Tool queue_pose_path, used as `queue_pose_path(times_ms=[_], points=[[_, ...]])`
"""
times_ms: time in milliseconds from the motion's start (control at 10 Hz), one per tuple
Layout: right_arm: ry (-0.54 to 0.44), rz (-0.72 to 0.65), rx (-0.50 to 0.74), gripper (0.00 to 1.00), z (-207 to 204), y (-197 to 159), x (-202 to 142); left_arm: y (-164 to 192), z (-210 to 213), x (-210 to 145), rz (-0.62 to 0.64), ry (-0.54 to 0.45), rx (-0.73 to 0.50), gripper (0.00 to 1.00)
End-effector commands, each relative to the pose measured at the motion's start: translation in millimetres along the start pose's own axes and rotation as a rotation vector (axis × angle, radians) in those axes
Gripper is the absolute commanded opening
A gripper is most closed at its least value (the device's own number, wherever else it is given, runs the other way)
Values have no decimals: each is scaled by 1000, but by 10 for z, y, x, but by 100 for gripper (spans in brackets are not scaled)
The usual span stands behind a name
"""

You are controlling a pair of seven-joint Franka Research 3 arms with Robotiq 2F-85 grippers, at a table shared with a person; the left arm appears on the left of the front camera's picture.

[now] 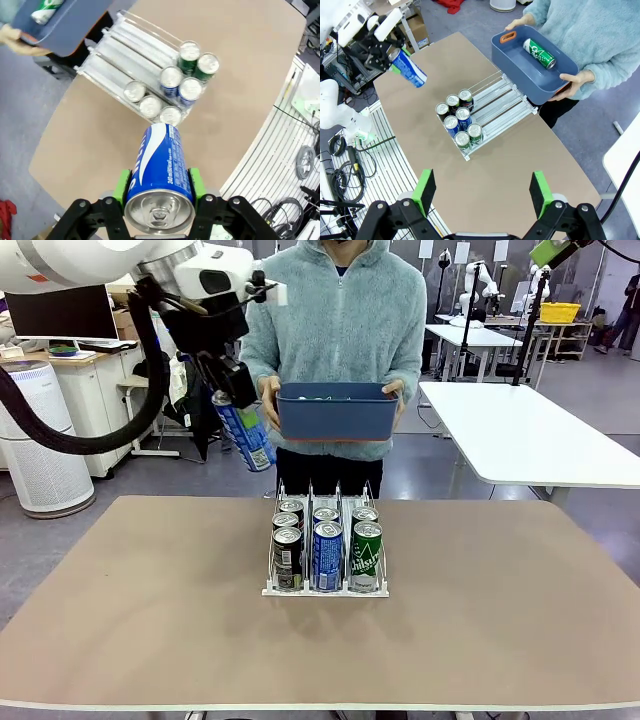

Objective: Fill the beverage cans into the dispenser.
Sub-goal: Place the picked Ionic drink in the line of the Automatic Can Dispenser with the same cans.

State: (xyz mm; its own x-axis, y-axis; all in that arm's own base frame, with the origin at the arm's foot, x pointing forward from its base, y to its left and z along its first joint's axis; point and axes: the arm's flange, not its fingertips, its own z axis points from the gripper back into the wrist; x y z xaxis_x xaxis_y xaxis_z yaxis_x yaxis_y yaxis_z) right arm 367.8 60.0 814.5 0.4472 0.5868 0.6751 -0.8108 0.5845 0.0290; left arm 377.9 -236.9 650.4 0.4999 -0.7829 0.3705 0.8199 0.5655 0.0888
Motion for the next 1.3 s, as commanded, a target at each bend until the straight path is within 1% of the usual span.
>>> queue_pose_path(times_ms=[0,100,700,800,1000,1100,1200], points=[[0,-8,8,100,1,17,-3,54,128,-71,2,-30,-18,57],[0,-8,8,100,1,17,-3,0,0,0,0,0,0,57],[0,-8,8,100,1,17,-3,-17,-37,9,-6,5,-8,57],[0,-8,8,100,1,17,-3,-99,-155,91,21,19,16,57],[0,-8,8,100,1,17,-3,-317,-334,176,135,-1,1,57],[0,-8,8,100,1,17,-3,-494,-407,214,171,-2,8,57],[0,-8,8,100,1,17,-3,-708,-470,250,178,21,11,57]])
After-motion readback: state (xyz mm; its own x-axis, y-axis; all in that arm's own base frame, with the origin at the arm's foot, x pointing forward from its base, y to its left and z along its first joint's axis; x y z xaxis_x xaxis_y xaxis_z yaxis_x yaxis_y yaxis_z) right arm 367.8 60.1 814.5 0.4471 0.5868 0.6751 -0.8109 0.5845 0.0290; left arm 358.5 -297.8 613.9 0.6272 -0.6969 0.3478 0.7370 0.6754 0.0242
